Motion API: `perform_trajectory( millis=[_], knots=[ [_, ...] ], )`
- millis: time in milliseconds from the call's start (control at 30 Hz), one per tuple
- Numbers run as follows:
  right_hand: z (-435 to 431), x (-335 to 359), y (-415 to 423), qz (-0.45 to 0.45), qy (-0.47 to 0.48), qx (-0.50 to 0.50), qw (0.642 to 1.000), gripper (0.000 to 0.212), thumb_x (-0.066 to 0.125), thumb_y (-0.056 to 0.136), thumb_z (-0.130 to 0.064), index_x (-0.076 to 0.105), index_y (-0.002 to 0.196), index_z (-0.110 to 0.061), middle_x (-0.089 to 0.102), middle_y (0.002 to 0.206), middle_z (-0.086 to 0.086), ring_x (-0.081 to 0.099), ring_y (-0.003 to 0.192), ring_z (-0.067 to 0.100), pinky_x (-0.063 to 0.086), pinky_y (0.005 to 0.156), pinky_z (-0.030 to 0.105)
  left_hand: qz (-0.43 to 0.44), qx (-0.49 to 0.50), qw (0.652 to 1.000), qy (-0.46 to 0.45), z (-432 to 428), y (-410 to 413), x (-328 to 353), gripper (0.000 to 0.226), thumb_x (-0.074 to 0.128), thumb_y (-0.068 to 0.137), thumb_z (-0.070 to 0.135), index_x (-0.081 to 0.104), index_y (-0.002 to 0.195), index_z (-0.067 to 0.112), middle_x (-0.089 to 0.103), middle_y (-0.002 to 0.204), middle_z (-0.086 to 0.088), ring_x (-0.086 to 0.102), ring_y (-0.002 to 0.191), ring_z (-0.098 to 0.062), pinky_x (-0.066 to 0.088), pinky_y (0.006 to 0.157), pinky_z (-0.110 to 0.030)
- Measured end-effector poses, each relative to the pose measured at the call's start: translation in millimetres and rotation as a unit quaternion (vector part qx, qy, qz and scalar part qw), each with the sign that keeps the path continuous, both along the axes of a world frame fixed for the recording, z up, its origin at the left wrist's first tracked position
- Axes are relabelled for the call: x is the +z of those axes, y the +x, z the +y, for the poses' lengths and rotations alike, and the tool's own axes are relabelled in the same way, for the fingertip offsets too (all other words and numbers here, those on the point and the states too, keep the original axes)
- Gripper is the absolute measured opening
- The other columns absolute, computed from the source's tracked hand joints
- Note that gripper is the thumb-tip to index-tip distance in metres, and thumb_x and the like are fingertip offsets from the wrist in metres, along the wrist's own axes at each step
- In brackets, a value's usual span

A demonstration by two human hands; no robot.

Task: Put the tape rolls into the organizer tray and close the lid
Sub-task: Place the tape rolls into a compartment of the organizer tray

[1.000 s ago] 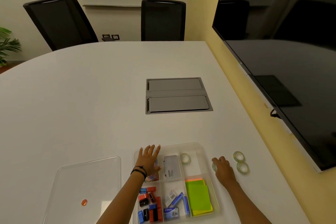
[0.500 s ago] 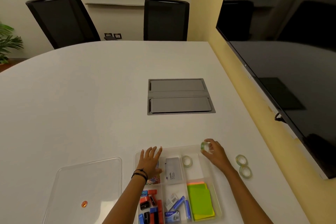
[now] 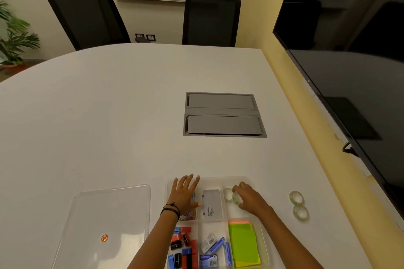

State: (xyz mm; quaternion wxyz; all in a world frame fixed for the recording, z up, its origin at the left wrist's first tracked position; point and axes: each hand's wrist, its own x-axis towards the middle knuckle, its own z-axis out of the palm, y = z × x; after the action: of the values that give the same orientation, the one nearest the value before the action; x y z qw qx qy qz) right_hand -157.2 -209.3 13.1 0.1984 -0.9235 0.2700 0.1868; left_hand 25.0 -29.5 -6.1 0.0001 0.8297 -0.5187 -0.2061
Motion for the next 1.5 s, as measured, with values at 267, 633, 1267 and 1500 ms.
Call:
perform_trajectory(
  millis=[267, 633, 1267, 1500],
  knots=[
    [2.2, -11.1, 4.0, 0.003, -0.074, 0.041, 0.996, 0.043, 0.047, 0.087, 0.005, 0.041, 0.128, -0.008, 0.046, 0.129, 0.015, 0.048, 0.115, 0.023, 0.036, 0.073, 0.028, -0.006, -0.004, 1.0, 0.009, 0.0, -0.6, -1.7, 0.087, 0.05, 0.089, 0.054, -0.006, 0.147, 0.023, -0.001, 0.159, -0.008, 0.0, 0.146, -0.026, -0.002, 0.117, -0.05],
    [10.0, -5.5, -24.2, -0.267, 0.035, -0.13, 0.954, 0.036, 0.041, 0.091, 0.005, 0.053, 0.122, -0.01, 0.056, 0.126, 0.006, 0.056, 0.116, 0.019, 0.044, 0.097, 0.023, -0.008, -0.006, 1.0, 0.014, -0.3, 0.2, -4.5, 0.087, 0.049, 0.088, 0.056, -0.007, 0.147, 0.023, -0.002, 0.159, -0.008, 0.0, 0.146, -0.027, -0.002, 0.117, -0.05],
    [-15.3, -14.9, -125.2, -0.126, -0.056, -0.407, 0.903, 0.06, 0.05, 0.084, 0.009, 0.03, 0.14, -0.001, 0.022, 0.151, 0.025, 0.023, 0.138, 0.041, 0.027, 0.114, 0.046, -0.009, -0.017, 1.0, 0.002, 1.5, 1.1, -5.4, 0.084, 0.046, 0.089, 0.056, -0.005, 0.146, 0.021, -0.003, 0.159, -0.011, 0.0, 0.146, -0.029, -0.001, 0.118, -0.05],
    [-8.4, -27.0, -136.7, -0.103, -0.056, -0.406, 0.906, 0.043, 0.049, 0.084, 0.008, 0.049, 0.127, 0.002, 0.036, 0.142, 0.026, 0.036, 0.129, 0.041, 0.038, 0.105, 0.047, -0.022, -0.02, 0.999, 0.017, 1.1, 1.1, -5.0, 0.083, 0.042, 0.09, 0.058, -0.008, 0.146, 0.022, -0.006, 0.159, -0.01, -0.001, 0.146, -0.028, -0.002, 0.118, -0.049]
  ],
)
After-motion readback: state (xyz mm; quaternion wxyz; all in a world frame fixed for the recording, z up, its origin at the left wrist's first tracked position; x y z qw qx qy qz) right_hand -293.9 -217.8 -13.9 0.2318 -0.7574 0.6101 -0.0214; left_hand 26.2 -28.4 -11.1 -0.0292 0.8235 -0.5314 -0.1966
